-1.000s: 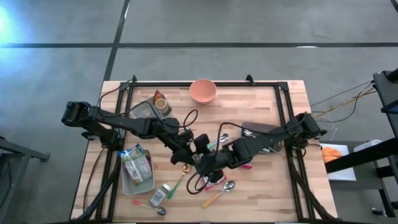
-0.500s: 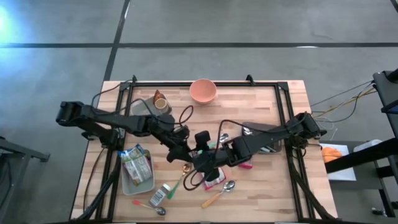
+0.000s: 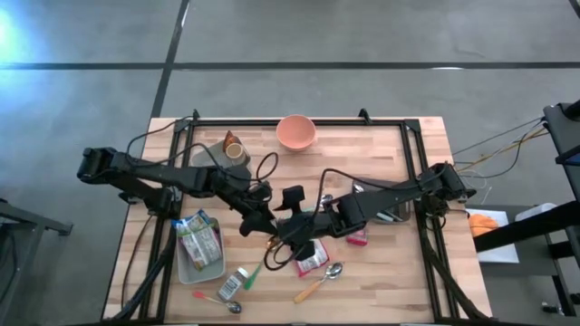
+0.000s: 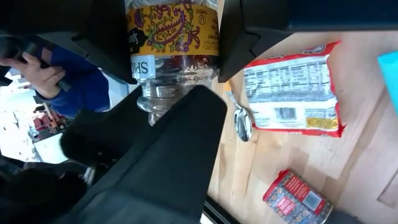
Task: Pick & Place Food Item
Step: Put the brown seasoning bottle into the top gray bin
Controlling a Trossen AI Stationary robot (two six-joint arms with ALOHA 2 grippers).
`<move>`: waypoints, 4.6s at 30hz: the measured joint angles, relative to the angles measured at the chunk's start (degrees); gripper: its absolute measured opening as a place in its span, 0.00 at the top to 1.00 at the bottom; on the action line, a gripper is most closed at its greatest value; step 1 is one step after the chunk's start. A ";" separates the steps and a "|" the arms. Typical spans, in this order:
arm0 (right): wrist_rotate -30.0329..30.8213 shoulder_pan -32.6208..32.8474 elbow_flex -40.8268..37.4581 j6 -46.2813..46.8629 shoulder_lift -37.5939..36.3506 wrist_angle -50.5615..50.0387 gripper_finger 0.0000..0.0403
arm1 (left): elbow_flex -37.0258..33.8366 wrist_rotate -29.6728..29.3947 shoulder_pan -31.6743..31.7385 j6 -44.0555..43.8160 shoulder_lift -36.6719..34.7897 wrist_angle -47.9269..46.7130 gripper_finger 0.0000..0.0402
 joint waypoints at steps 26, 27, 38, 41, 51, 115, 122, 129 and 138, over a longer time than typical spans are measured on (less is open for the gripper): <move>16.04 -0.03 -0.38 11.55 -0.61 0.15 0.08 | -0.22 -27.54 0.00 15.66 -21.06 -13.47 0.55; 15.99 0.00 -0.72 12.26 -0.59 0.21 0.08 | -0.22 -28.65 0.00 16.58 -22.01 -13.61 0.55; 31.47 -0.62 -2.44 27.07 2.81 -0.67 0.08 | -0.94 -35.72 0.00 20.45 -29.03 -14.66 0.55; 32.46 -0.69 -2.47 31.37 4.10 1.09 0.08 | -0.95 -35.85 0.00 20.63 -29.73 -15.49 0.55; 25.14 -3.30 -2.47 29.60 10.41 19.43 0.08 | -0.96 -35.99 0.00 22.53 -31.76 -15.76 0.55; -2.27 -4.88 -41.22 7.30 -9.92 100.42 0.08 | -8.62 -19.83 -1.18 36.81 -5.33 42.96 0.55; -2.37 -5.12 -41.20 6.92 -9.92 100.43 0.15 | -8.66 -19.58 -1.18 36.95 -4.84 43.08 0.55; -4.17 -5.69 -41.20 7.58 -9.92 100.05 0.36 | -8.66 -19.27 -1.14 36.94 -4.85 43.10 0.55; -5.08 -5.74 -41.16 7.20 -10.01 99.62 0.47 | -8.76 -17.46 -1.14 36.94 -4.85 42.69 0.55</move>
